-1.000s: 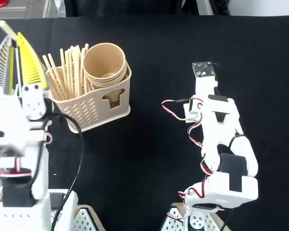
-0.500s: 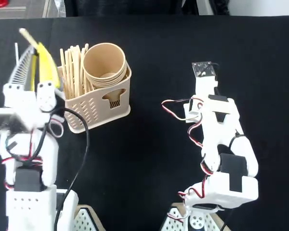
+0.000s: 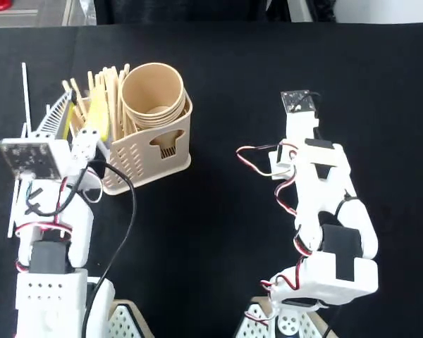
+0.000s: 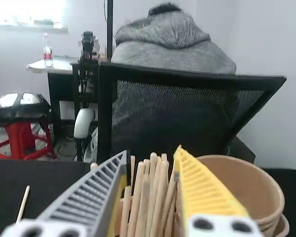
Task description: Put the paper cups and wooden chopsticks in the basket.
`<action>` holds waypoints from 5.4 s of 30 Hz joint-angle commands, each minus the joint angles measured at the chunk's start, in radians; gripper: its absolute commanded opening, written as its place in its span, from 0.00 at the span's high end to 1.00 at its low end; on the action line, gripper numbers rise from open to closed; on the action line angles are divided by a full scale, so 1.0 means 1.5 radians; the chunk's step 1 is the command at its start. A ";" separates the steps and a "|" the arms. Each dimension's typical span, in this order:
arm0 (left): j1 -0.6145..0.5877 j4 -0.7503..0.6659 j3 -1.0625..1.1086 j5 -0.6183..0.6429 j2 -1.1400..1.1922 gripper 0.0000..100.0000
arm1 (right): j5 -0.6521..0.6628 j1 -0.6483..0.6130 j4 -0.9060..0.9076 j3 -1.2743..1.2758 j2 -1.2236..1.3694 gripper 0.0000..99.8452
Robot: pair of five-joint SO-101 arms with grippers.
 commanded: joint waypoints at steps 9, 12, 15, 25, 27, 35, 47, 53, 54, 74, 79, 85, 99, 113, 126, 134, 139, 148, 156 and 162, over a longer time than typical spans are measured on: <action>-0.254 0.411 -0.460 0.003 0.321 0.81 | 0.006 0.005 -0.006 -0.004 -0.007 0.99; -0.310 0.480 -0.550 -0.040 0.470 0.81 | 0.006 0.005 -0.006 -0.004 -0.007 0.99; -0.336 0.534 -0.614 -0.134 0.600 0.81 | 0.006 0.005 -0.006 -0.004 -0.007 0.99; -0.382 0.565 -0.716 -0.340 0.917 0.81 | 0.006 0.005 -0.006 -0.004 -0.007 0.99; -0.395 0.565 -0.762 -0.340 0.977 0.81 | 0.006 0.005 -0.006 -0.004 -0.007 0.99; -0.391 0.593 -1.028 -0.339 1.257 0.81 | 0.006 0.005 -0.007 -0.004 -0.007 0.99; -0.389 0.863 -1.587 -0.339 1.688 0.88 | 0.006 0.005 -0.007 -0.004 -0.007 0.99; -0.394 0.982 -1.837 -0.337 1.819 0.97 | 0.006 0.005 -0.007 -0.004 -0.007 0.99; -0.397 0.981 -1.858 -0.337 1.829 0.97 | 0.006 0.005 -0.007 -0.004 -0.007 0.99; -0.460 0.983 -1.485 -0.276 1.397 0.97 | 0.006 0.005 -0.006 -0.004 -0.007 0.99; -0.428 0.978 -1.271 -0.276 1.153 0.97 | 0.006 0.005 -0.005 -0.004 -0.007 0.99; -0.435 0.858 -1.079 -0.277 1.062 0.91 | 0.006 0.005 -0.004 -0.003 -0.008 0.99; -0.452 0.774 -1.318 -0.273 1.442 0.81 | 0.006 0.005 -0.004 -0.003 -0.008 0.99; -0.451 0.879 -1.741 -0.278 1.681 0.81 | 0.006 0.005 -0.004 -0.003 -0.008 0.99; -0.448 0.863 -1.709 -0.274 1.795 0.97 | 0.006 0.005 -0.005 -0.003 -0.007 0.99; -0.440 0.982 -1.857 -0.264 1.791 0.97 | 0.006 0.005 -0.006 -0.004 -0.007 0.99; -0.454 0.983 -1.794 -0.215 1.682 0.97 | 0.006 0.005 -0.007 -0.004 -0.007 0.99; -0.459 0.980 -1.313 -0.176 1.314 0.97 | 0.006 0.005 -0.006 -0.004 -0.007 0.99; -0.413 0.964 -1.141 -0.175 0.902 0.97 | 0.006 0.005 -0.006 -0.004 -0.007 0.99; -0.393 0.777 -0.920 -0.120 0.621 0.97 | 0.006 0.005 -0.005 -0.004 -0.007 0.99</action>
